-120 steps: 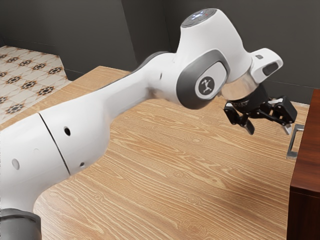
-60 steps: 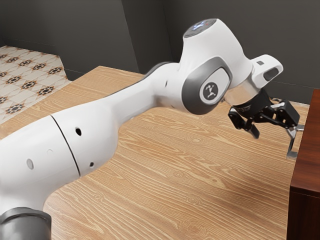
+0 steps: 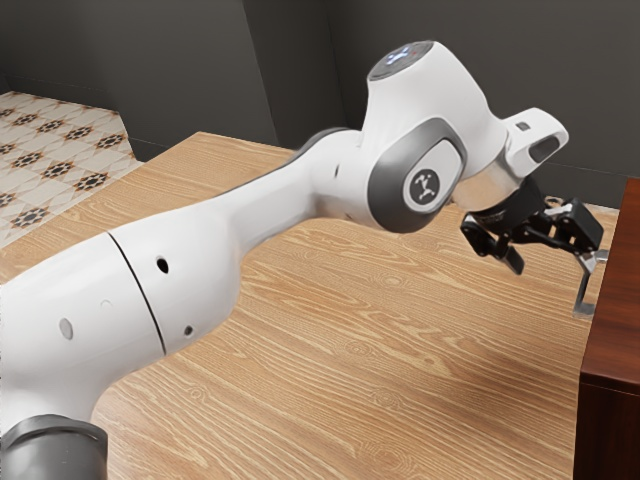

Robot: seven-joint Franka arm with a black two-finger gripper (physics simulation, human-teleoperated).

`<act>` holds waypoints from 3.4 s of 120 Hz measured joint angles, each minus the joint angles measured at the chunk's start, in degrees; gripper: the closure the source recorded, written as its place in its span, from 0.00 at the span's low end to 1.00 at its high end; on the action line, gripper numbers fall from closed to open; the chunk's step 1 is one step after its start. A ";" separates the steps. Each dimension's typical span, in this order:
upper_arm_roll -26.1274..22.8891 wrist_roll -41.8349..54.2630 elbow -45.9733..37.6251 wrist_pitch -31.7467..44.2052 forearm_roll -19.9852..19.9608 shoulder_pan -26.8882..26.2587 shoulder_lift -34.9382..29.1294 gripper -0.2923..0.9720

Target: Pull the drawer handle with one arm to open the drawer

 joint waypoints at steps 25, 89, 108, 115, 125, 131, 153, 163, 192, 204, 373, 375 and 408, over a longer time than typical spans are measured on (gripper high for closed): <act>-0.49 0.23 -0.07 0.62 0.00 -0.05 0.26 0.23; -0.50 -0.16 -0.80 0.95 0.02 -0.74 0.09 0.51; -0.49 -0.49 -1.62 0.97 0.05 -0.88 -0.03 0.54; -0.44 -0.60 -2.35 0.97 0.02 -0.93 -0.38 0.54; -0.40 -0.73 -3.08 0.98 0.08 -0.94 -0.77 0.55; -0.35 -0.80 -3.42 0.99 0.10 -0.95 -0.94 0.55; -0.16 -0.84 -5.74 1.27 -0.16 -0.93 -2.40 0.55; -0.03 -0.61 -6.95 1.51 -0.42 -0.87 -3.36 0.55; 0.05 0.04 -8.33 2.13 0.16 -0.49 -4.37 0.55; 0.02 0.07 -8.39 2.17 0.61 -0.46 -4.44 0.55; 0.41 -2.00 -16.98 3.87 4.91 3.48 -11.28 0.56; 0.49 -2.02 -16.97 3.87 5.03 3.47 -11.28 0.56; 1.14 -2.33 -18.25 3.87 6.06 4.10 -12.35 0.56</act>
